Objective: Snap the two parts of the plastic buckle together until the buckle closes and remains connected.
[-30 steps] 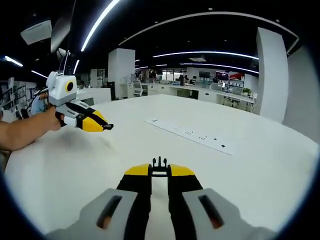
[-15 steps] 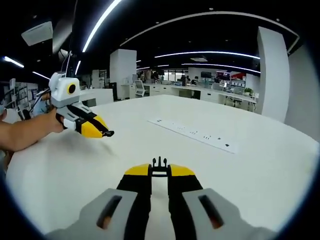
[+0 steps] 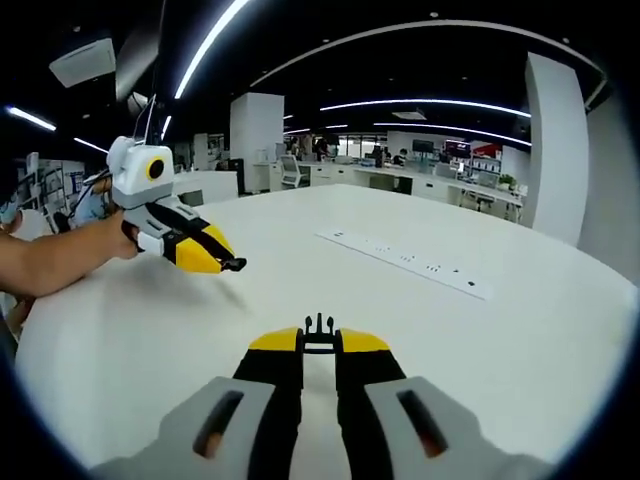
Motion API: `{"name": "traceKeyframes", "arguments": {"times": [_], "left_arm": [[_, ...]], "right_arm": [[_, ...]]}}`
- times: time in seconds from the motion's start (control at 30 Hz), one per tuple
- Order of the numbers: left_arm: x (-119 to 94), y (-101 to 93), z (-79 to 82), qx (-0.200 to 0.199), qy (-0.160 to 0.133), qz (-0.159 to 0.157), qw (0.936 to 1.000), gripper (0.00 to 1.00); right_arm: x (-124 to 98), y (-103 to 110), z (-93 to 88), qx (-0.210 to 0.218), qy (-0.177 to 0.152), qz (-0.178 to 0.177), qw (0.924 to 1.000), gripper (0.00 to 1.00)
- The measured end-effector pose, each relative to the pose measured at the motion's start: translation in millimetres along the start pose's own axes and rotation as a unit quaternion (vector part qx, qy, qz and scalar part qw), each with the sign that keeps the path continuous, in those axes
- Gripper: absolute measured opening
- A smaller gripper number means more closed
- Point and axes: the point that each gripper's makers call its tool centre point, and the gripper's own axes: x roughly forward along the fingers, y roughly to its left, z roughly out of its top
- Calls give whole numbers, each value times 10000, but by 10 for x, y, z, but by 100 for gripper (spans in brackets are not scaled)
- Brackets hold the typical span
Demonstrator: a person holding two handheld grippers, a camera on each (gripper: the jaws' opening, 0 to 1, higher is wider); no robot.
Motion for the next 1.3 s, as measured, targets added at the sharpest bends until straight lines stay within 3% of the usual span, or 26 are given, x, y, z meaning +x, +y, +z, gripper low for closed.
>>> {"name": "traceKeyframes", "arguments": {"times": [0.87,1.3], "left_arm": [[36,-145,-35,167,170,-148,9996,9],[-48,-276,-103,166,205,-201,9994,10]], "right_arm": [[-125,149,-44,65,23,109,9999,10],[-84,266,-44,3,60,228,9997,10]]}}
